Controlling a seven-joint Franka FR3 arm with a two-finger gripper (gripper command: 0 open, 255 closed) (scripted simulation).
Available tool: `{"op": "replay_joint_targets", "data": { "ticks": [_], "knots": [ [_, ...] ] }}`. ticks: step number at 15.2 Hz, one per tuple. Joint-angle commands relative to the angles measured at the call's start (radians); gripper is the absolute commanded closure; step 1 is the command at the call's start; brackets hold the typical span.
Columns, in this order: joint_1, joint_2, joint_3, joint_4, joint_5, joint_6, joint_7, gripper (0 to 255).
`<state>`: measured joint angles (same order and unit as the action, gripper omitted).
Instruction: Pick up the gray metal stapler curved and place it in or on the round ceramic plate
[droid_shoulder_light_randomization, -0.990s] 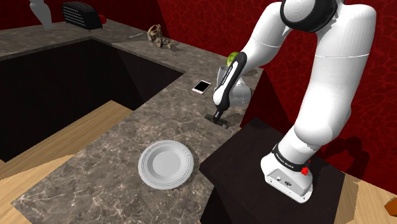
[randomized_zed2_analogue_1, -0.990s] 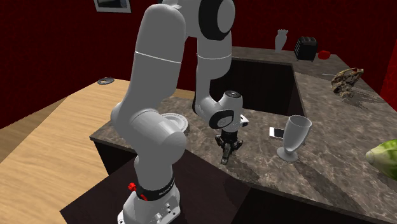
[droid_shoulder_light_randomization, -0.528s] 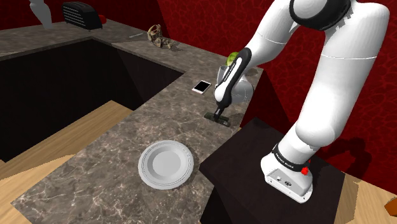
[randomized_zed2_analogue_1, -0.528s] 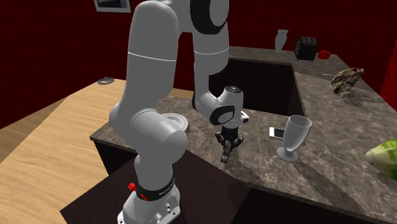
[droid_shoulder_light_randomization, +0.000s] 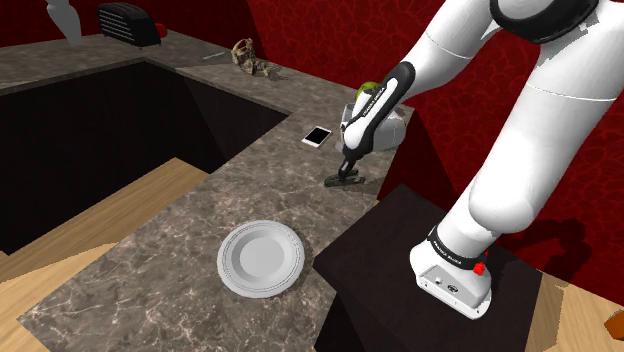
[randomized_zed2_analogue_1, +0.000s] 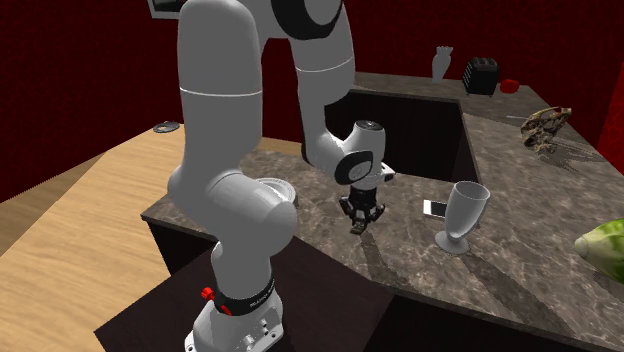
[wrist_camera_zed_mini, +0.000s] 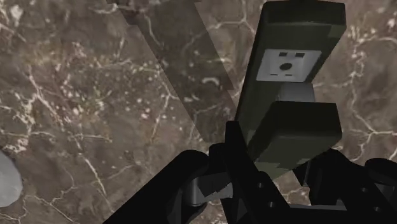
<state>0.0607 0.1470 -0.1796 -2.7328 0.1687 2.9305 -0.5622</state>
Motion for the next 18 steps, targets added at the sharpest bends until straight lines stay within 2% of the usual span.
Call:
{"op": "replay_joint_targets", "data": {
  "ticks": [1,4,11,18],
  "knots": [
    [0.016,-0.041,-0.024,-0.008,-0.040,-0.032,0.031,255],
    [0.024,-0.094,-0.043,-0.014,-0.092,-0.078,0.069,255],
    [0.152,-0.112,0.051,-0.048,-0.160,-0.059,0.356,255],
    [0.285,-0.083,0.143,-0.013,-0.214,-0.067,0.633,255]
  ]
}}
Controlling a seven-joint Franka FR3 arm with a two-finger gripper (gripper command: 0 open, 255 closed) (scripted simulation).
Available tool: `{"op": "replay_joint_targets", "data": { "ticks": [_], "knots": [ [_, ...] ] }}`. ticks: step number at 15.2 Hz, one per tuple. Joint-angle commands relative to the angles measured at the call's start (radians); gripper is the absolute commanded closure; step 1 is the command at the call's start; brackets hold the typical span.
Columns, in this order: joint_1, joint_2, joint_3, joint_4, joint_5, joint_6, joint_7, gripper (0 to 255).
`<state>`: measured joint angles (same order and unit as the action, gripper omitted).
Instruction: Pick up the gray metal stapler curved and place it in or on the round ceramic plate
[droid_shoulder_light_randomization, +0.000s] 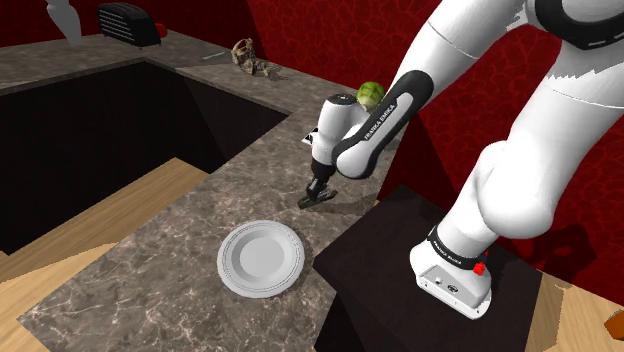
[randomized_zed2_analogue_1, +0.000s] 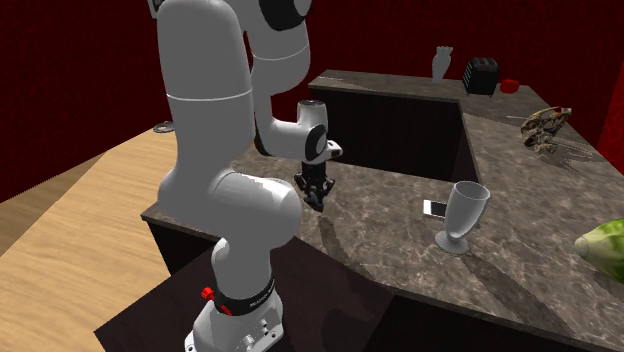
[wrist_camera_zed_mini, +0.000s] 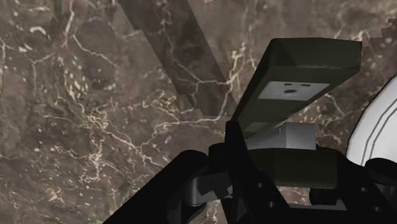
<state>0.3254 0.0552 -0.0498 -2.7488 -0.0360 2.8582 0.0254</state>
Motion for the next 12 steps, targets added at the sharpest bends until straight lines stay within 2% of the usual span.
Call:
{"op": "replay_joint_targets", "data": {
  "ticks": [1,12],
  "knots": [
    [0.039,0.017,0.026,0.013,-0.016,0.002,0.083,255],
    [0.249,0.147,0.115,0.210,-0.091,-0.073,0.449,255]
  ]
}}
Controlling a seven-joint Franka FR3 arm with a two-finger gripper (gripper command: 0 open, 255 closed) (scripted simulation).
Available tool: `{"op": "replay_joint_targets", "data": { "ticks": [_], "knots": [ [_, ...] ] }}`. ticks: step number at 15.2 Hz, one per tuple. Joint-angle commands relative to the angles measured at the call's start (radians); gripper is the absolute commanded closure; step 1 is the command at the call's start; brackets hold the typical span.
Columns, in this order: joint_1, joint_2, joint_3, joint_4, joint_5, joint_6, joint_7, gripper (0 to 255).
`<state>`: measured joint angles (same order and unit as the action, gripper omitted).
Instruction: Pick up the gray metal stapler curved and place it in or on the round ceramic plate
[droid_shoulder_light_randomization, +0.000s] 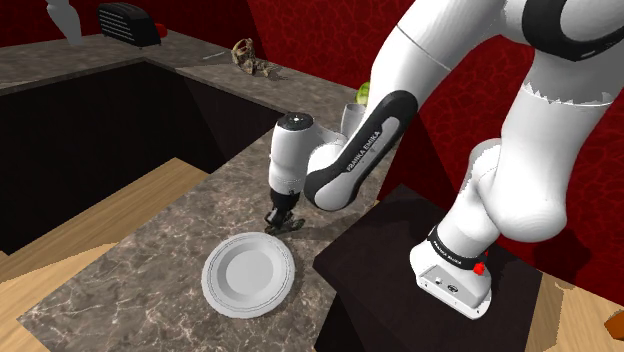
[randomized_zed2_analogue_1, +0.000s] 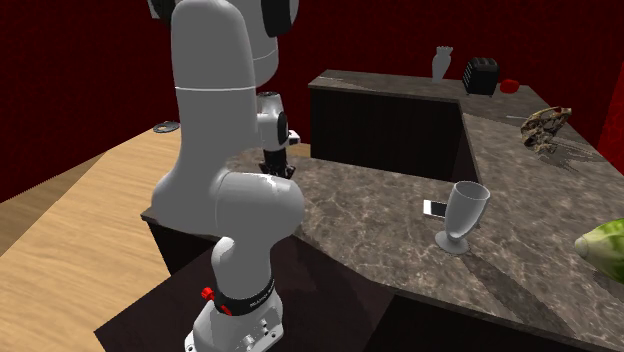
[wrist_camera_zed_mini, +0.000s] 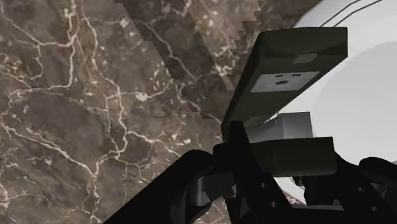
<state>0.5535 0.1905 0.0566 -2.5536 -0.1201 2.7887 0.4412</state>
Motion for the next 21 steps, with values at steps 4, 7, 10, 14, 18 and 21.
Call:
{"op": "replay_joint_targets", "data": {
  "ticks": [4,7,10,14,18,21],
  "knots": [
    [0.095,0.077,0.025,0.118,-0.026,-0.048,0.137,255],
    [0.111,0.116,0.021,0.140,-0.038,-0.031,0.161,255],
    [0.112,0.116,0.021,0.138,-0.039,-0.029,0.161,0],
    [0.113,0.091,-0.005,0.059,-0.114,-0.020,0.111,0],
    [0.123,0.152,-0.023,0.071,-0.138,0.029,0.129,0],
    [0.130,0.192,-0.036,0.081,-0.152,0.060,0.141,0]
  ]
}}
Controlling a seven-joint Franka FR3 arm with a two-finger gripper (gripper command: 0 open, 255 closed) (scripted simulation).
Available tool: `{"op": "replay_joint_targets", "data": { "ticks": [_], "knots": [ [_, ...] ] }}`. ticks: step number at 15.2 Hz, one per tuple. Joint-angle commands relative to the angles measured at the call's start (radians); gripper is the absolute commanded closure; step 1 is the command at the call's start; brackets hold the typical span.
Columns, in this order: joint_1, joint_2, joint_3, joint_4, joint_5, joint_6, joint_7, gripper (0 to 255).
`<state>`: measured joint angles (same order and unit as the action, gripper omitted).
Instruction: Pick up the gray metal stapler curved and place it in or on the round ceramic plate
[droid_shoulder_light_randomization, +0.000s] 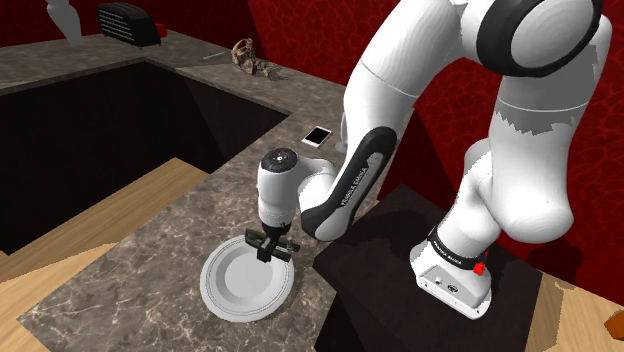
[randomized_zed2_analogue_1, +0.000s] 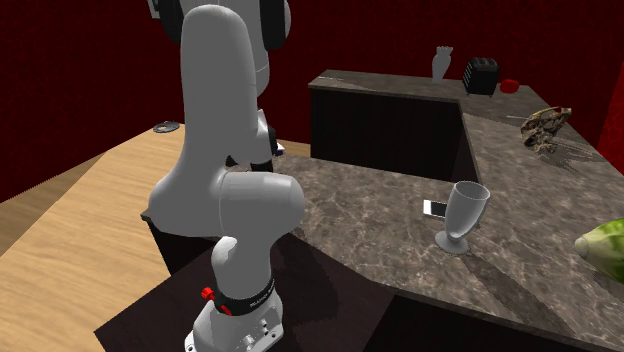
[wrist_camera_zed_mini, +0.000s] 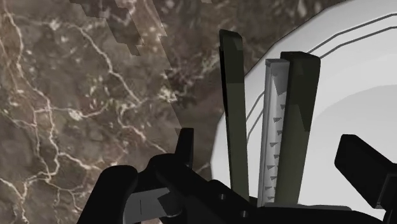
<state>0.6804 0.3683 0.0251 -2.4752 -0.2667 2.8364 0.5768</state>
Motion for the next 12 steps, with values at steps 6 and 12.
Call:
{"op": "replay_joint_targets", "data": {
  "ticks": [6,12],
  "knots": [
    [0.004,0.015,-0.005,0.003,-0.005,0.012,0.005,0],
    [0.004,0.015,-0.005,0.003,-0.005,0.012,0.005,255]
  ]
}}
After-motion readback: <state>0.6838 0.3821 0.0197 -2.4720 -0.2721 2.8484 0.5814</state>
